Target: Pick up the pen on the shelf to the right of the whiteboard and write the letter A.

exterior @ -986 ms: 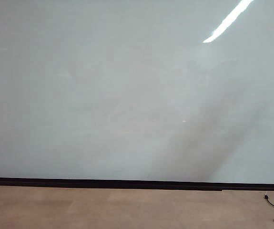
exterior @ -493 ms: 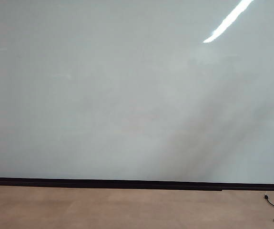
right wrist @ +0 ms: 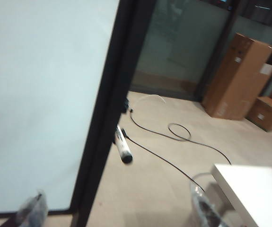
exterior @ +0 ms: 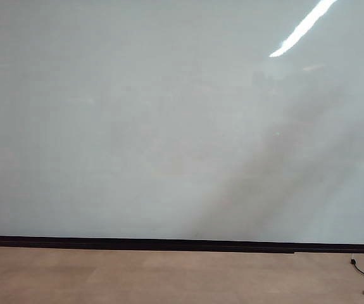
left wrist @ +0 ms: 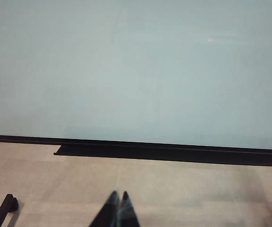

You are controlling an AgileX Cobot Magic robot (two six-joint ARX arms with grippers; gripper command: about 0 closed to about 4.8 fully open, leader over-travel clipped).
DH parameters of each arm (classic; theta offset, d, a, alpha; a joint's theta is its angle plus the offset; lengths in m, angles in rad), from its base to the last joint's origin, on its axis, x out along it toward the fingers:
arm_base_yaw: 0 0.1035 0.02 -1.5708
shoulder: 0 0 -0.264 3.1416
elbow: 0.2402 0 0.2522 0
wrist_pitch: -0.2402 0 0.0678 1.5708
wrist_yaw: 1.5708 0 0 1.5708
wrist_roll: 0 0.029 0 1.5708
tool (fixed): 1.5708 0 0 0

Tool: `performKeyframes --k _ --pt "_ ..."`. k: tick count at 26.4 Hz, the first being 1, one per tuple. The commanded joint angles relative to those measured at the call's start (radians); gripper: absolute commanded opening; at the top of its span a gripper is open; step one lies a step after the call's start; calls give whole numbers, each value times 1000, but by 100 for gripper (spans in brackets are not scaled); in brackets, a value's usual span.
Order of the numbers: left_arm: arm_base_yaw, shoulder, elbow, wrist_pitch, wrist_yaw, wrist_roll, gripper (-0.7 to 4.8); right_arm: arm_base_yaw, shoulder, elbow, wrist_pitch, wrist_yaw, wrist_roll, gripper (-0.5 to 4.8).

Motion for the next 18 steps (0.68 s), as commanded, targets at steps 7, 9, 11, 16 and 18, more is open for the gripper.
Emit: performKeyframes --k 7,9,11,16,18 --pt "0 0 3 6 4 4 -4 -225 369 5 438 -336 38 388" --pt "0 0 3 6 4 4 -4 -282 470 5 550 -406 76 392" --pt "0 0 3 6 4 4 -5 -337 588 5 705 -493 144 391" --pt "0 0 3 6 3 4 -4 -394 814 6 1027 -538 261 390" --pt "0 0 3 6 4 4 -4 -401 906 14 1127 -552 291 390"
